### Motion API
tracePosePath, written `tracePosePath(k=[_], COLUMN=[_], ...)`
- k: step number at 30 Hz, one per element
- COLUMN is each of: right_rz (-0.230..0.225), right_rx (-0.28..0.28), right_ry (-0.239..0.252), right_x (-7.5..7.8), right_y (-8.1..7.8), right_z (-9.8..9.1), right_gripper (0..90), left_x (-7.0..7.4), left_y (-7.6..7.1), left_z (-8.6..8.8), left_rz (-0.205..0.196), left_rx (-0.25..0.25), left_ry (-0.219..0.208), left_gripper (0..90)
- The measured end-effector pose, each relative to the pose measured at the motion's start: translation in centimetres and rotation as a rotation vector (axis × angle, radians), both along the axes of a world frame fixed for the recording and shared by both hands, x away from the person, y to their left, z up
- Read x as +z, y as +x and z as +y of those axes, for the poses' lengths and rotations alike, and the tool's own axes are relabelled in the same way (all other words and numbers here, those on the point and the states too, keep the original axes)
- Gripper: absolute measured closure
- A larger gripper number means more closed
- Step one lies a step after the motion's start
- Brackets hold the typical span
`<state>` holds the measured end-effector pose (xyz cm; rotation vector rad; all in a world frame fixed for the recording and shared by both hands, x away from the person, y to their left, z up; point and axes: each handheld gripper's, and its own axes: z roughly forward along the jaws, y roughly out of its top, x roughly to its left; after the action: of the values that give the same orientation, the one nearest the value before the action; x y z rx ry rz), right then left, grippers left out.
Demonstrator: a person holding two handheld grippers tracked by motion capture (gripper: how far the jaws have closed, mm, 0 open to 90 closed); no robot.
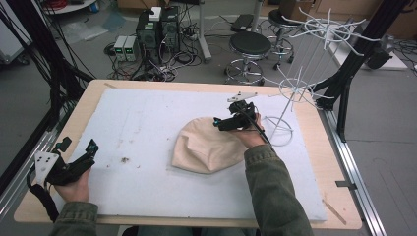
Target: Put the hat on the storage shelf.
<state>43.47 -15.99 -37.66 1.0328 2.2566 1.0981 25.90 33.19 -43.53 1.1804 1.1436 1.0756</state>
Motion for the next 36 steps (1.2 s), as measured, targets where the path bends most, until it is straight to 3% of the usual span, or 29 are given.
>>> tracePosePath(k=[9,12,14,17,20,25,31,36], right_rz=[0.020,0.043,0.046,0.058,0.121,0.117,0.134,0.148], right_rx=[0.029,0.034,0.056,0.059,0.073,0.097,0.108,0.102], right_ry=[0.023,0.000,-0.048,-0.029,-0.092,-0.088,-0.130,-0.133], right_x=[-0.8,-0.9,-0.6,-0.8,-2.3,-2.5,-3.3,-3.5], right_y=[0.9,1.2,1.7,1.9,2.5,2.5,2.7,2.8], right_z=[0.3,0.5,1.3,1.4,1.6,2.1,2.4,2.3], right_gripper=[5.8,5.8,5.9,5.8,5.7,5.8,5.8,5.8], left_x=[0.0,0.0,0.0,0.0,0.0,-0.1,-0.1,-0.1], left_y=[0.1,0.1,0.1,0.0,0.0,0.1,0.1,0.1], left_z=[-0.1,-0.1,-0.1,-0.1,0.0,0.0,-0.1,-0.1], left_rz=[0.003,0.001,0.001,0.003,0.002,0.005,0.005,0.004], left_rx=[-0.007,-0.008,-0.008,-0.007,-0.008,-0.009,-0.012,-0.012], left_ry=[0.002,0.003,0.002,0.002,-0.001,-0.001,-0.001,-0.001], left_gripper=[17.0,17.0,17.0,17.0,17.0,17.0,17.1,17.2])
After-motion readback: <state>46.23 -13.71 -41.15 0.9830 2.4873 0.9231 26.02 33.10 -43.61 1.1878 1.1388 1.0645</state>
